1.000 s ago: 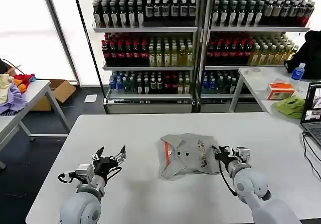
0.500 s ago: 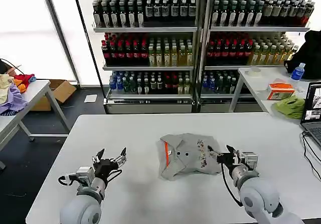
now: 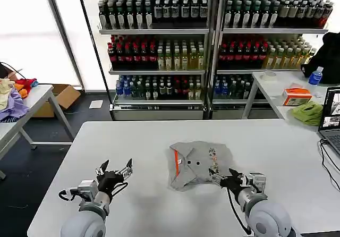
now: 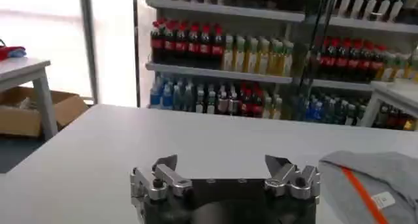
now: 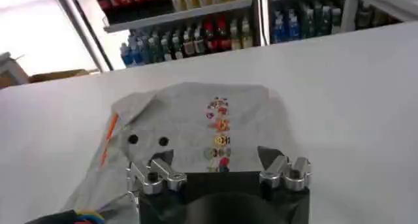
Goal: Fold and organize the clothes.
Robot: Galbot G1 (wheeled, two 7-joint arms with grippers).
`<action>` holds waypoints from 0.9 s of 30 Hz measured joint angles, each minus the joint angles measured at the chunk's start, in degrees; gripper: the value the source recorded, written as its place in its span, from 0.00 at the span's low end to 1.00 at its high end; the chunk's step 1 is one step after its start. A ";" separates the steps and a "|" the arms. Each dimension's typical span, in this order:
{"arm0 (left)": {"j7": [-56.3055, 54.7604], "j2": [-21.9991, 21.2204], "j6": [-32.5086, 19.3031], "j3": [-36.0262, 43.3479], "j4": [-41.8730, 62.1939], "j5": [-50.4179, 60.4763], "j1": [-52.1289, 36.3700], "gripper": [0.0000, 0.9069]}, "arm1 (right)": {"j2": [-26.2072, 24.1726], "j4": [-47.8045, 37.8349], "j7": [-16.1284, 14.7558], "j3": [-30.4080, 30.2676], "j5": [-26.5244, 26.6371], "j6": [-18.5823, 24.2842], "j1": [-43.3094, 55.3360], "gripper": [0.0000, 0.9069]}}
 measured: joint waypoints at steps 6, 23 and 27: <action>0.12 0.02 0.00 -0.41 -0.50 0.06 0.74 1.00 | 1.22 -0.62 1.65 0.30 1.58 0.05 -0.90 1.00; 0.39 0.38 -0.14 -0.67 -0.91 -0.06 1.00 1.00 | 3.17 -0.72 3.09 2.41 1.91 0.19 -2.49 1.00; 0.77 0.39 -0.90 -1.16 -1.26 0.16 1.00 1.00 | 3.06 1.52 1.60 4.85 -2.03 0.33 -2.11 1.00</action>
